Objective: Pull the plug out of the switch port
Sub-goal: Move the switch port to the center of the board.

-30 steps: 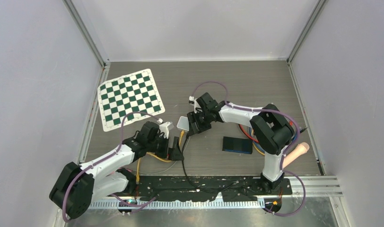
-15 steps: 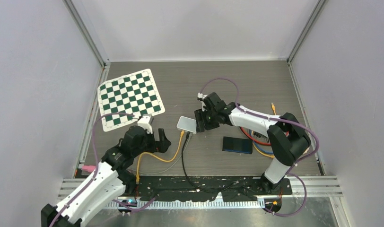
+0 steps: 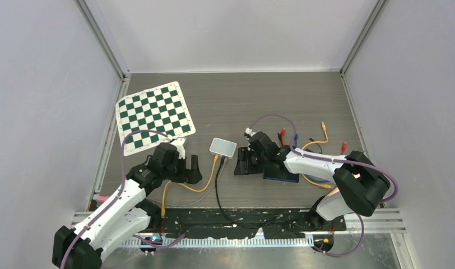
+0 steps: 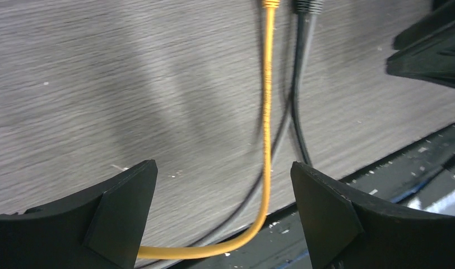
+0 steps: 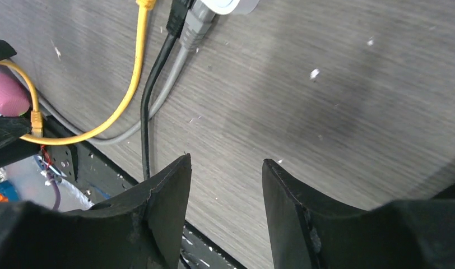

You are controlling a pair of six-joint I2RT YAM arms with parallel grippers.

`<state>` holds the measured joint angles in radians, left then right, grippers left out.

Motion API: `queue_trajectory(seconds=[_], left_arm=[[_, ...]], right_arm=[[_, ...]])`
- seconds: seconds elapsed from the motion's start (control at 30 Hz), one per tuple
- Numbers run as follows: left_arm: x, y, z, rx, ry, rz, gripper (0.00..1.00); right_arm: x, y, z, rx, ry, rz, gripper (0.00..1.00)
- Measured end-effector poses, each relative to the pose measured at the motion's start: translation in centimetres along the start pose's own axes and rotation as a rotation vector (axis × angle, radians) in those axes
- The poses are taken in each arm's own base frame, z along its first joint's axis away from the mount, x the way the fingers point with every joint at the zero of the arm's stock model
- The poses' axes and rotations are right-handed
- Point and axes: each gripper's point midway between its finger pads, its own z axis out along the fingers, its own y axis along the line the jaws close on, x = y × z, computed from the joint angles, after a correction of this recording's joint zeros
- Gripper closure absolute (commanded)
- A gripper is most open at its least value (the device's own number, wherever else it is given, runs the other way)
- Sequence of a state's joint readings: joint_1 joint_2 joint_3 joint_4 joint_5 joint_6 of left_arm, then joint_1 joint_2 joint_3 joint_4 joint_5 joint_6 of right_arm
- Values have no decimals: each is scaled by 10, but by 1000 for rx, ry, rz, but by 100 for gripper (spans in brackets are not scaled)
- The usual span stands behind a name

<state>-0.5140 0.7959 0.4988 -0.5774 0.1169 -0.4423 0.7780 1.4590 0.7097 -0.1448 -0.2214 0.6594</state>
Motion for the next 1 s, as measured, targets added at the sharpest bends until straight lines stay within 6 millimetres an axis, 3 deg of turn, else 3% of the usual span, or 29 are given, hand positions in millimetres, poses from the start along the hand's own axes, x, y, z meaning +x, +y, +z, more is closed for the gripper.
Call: queue_trajectory(seconds=[0.13,0.47,0.7,1.0], left_arm=[[5,-14,-2,85,10,-19,9],[50,-45,12,214,223,15,10],[72,-53,20,239,331,18,12],[80,-91,29,367,402,52,16]], right_arm=[[6,7,0,-25,6,3,44],[5,9,0,-33,0,8,44],[5,9,0,-34,1,8,44],[5,9,0,-36,2,8,44]])
